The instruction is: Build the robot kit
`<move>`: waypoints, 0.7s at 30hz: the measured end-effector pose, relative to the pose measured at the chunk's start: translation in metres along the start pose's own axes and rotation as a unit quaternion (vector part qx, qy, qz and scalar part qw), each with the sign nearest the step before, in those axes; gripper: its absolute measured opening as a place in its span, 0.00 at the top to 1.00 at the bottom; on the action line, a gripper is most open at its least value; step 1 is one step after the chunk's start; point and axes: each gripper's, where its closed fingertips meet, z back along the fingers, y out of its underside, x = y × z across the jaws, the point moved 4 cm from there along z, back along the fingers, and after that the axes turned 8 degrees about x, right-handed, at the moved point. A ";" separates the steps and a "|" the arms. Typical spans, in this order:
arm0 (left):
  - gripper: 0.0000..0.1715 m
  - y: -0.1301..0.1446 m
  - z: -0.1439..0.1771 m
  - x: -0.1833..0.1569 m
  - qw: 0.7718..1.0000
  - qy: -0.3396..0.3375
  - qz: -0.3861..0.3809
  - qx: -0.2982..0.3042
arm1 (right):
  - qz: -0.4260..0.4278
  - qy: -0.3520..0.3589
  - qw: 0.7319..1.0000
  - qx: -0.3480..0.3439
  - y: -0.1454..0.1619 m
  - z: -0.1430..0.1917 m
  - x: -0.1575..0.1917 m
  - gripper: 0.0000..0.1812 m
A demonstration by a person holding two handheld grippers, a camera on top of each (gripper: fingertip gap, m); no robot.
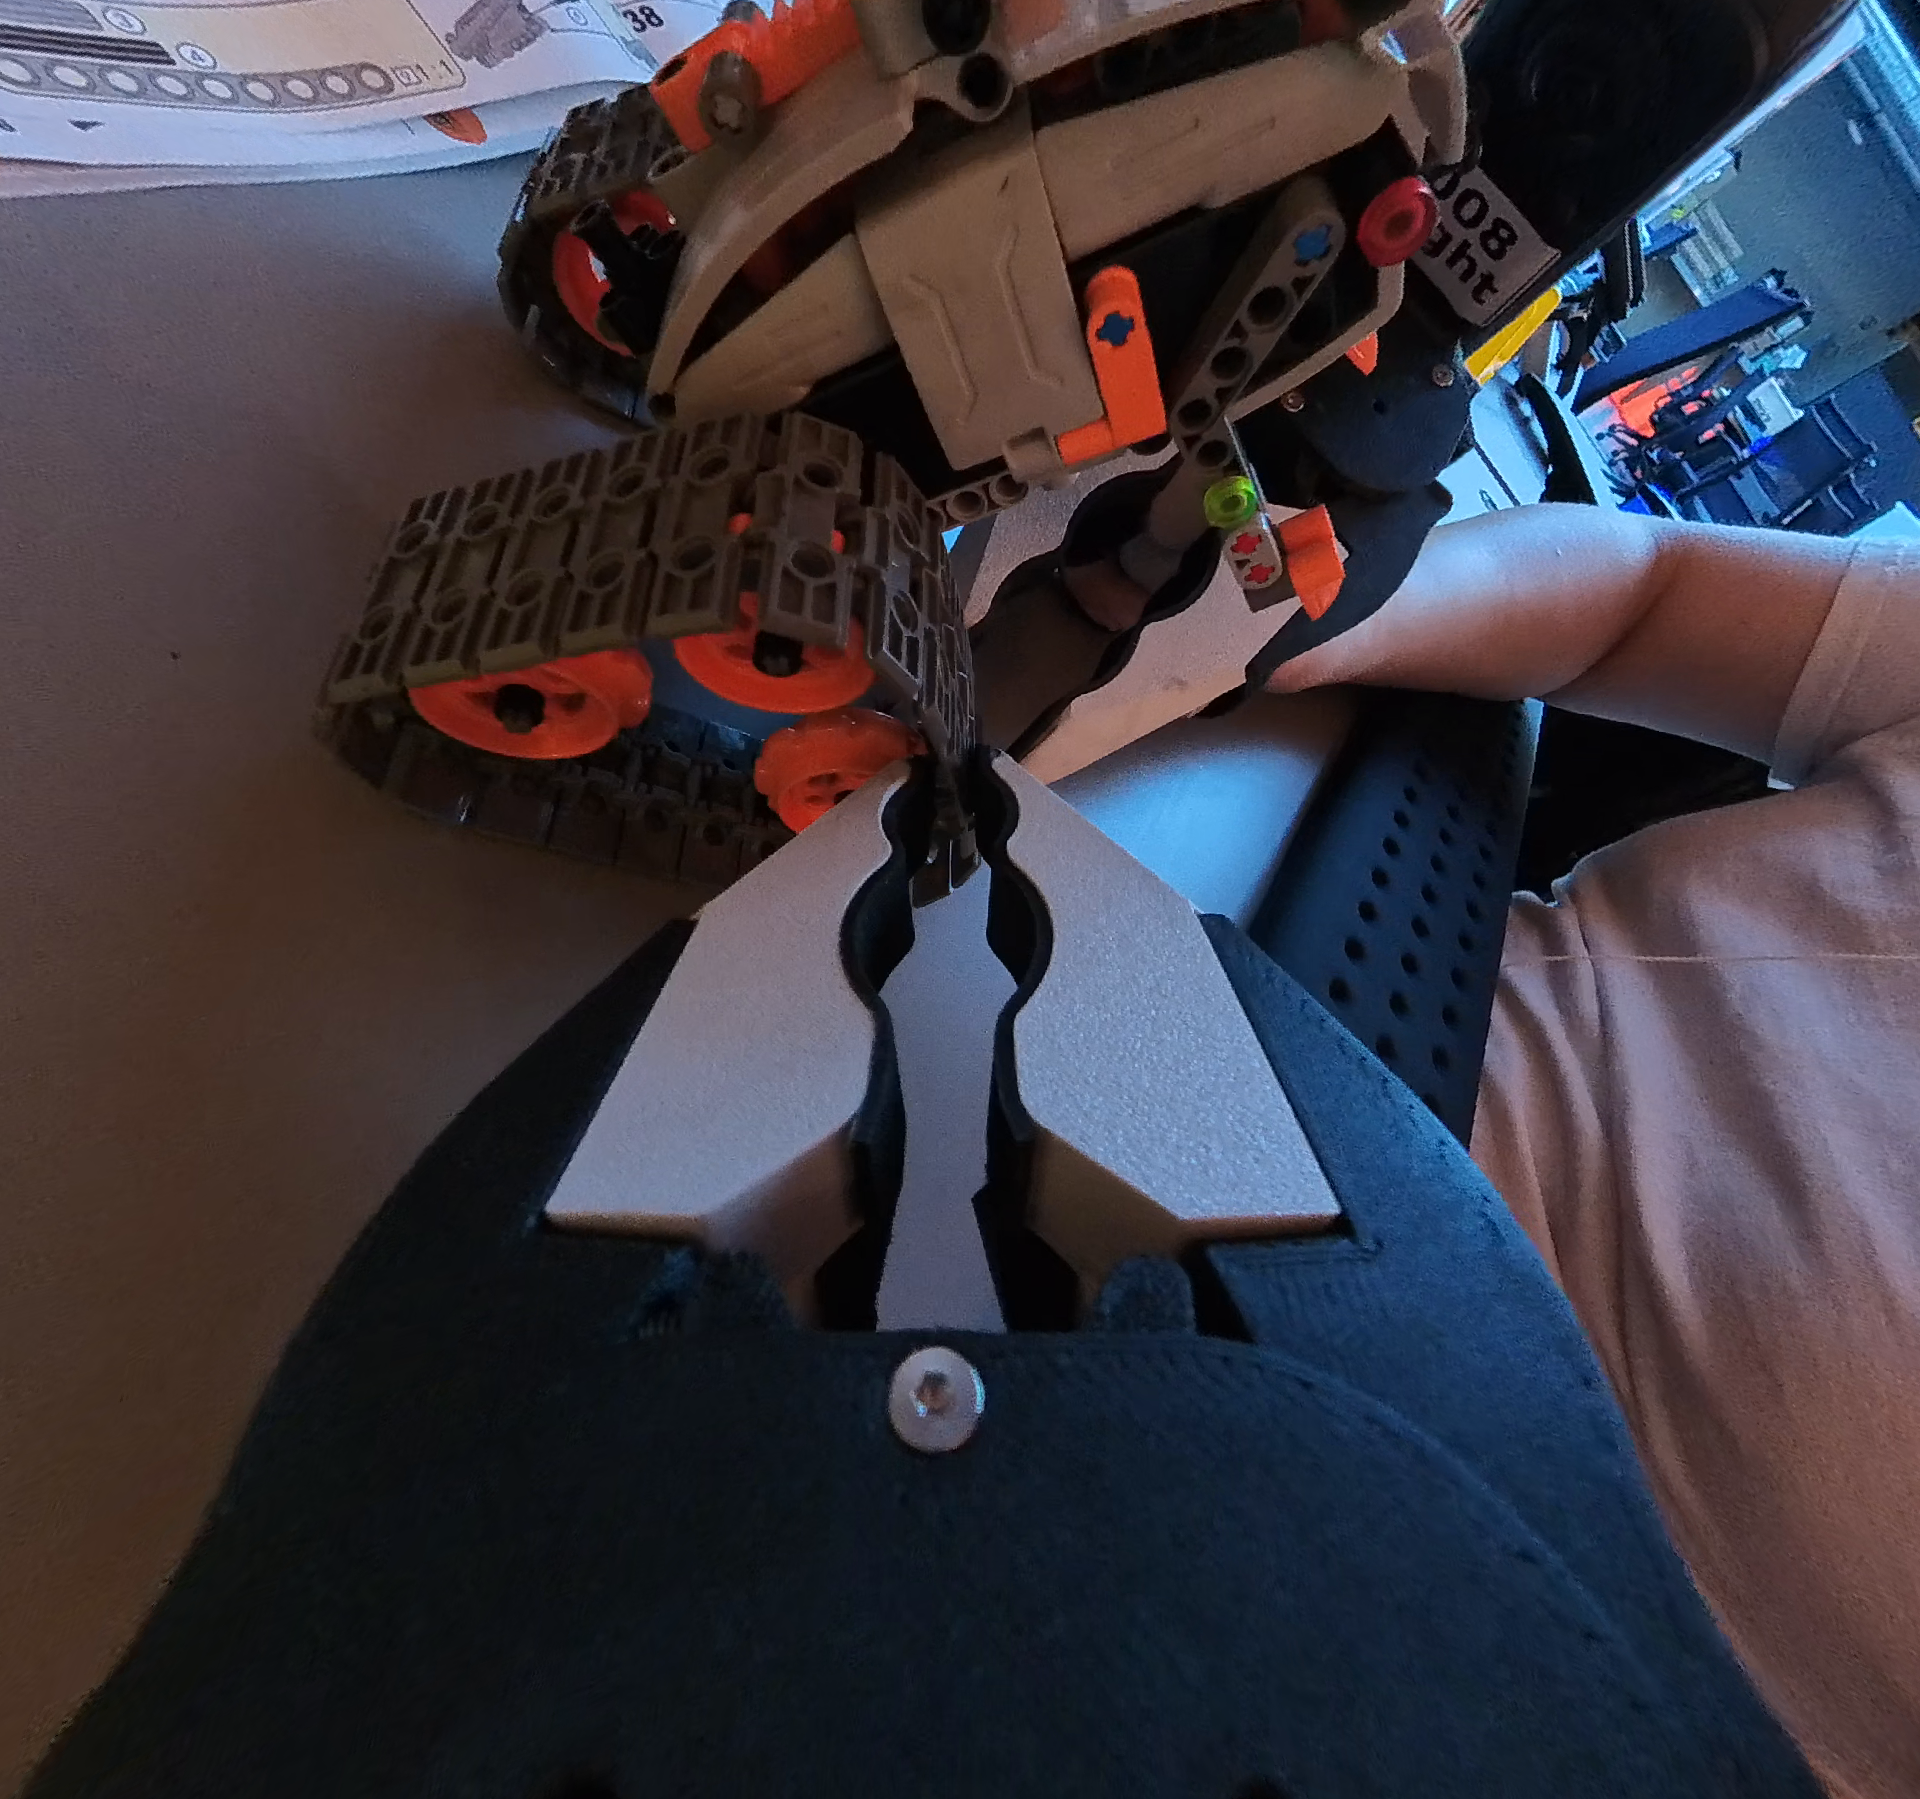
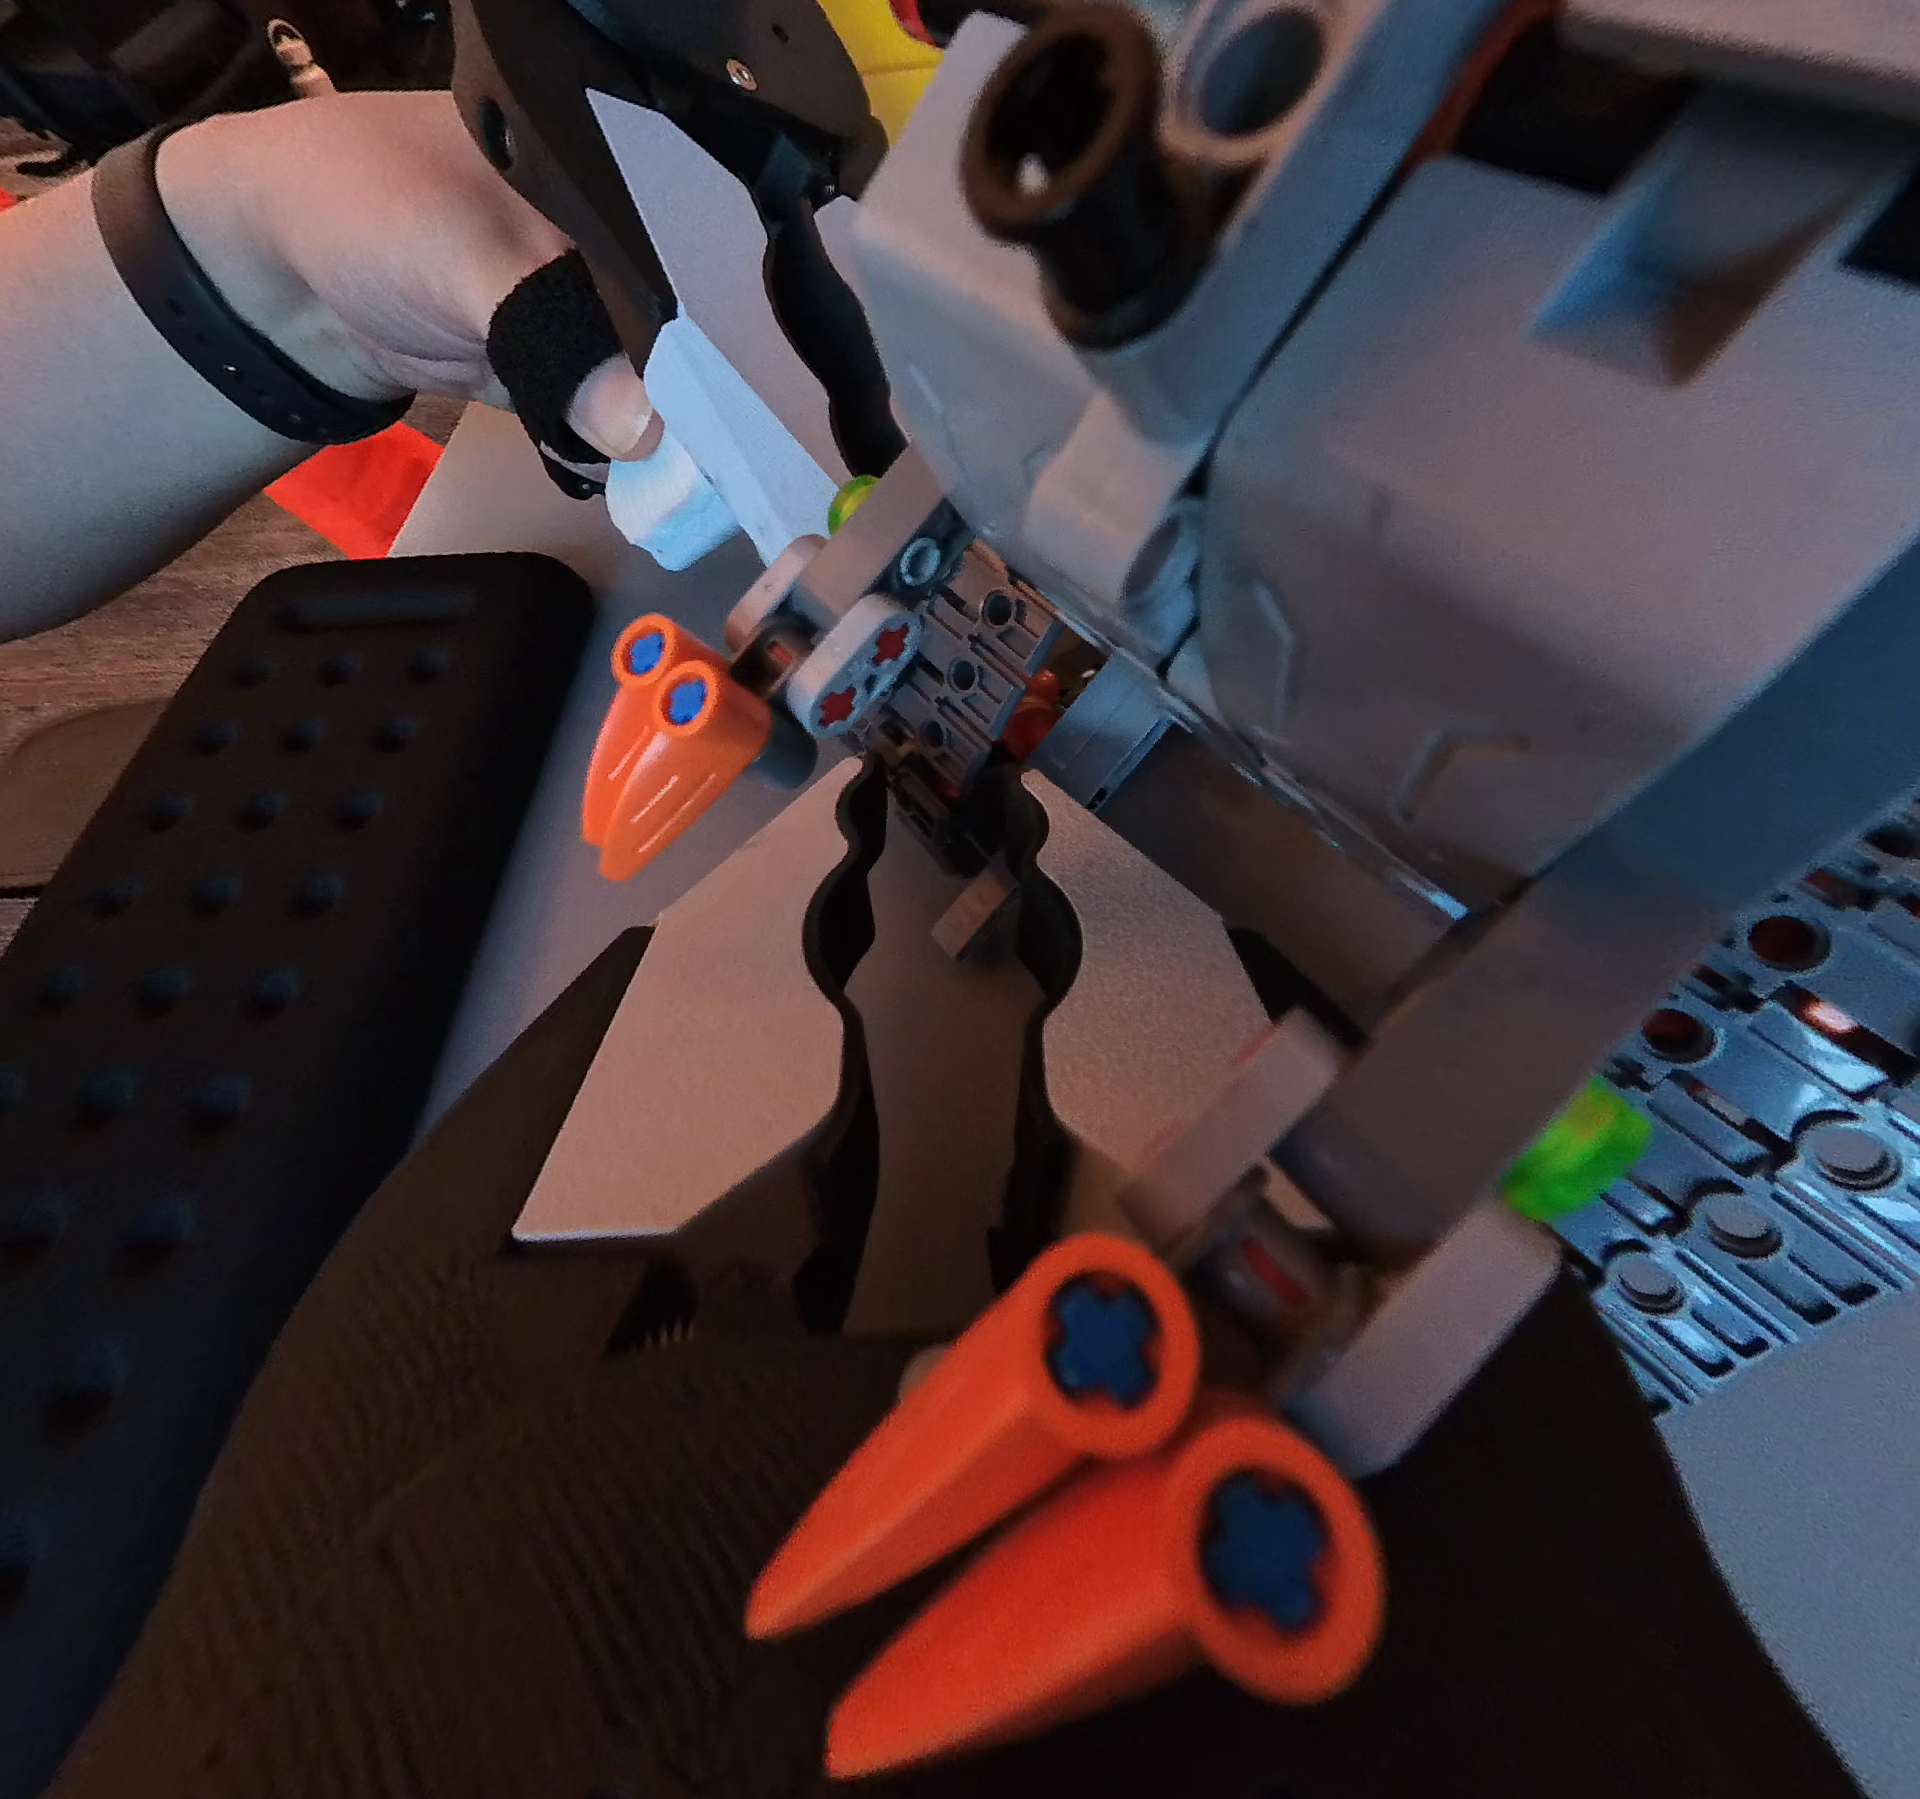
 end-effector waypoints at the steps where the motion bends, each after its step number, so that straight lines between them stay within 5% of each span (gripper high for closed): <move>1: 0.97 0.000 0.000 0.000 1.000 -0.001 -0.002 0.001 | -0.003 -0.003 1.000 0.001 0.000 0.000 0.000 0.88; 21: 0.96 0.000 -0.003 0.003 1.000 0.009 0.013 -0.020 | -0.023 -0.005 1.000 0.012 0.001 -0.003 -0.003 0.91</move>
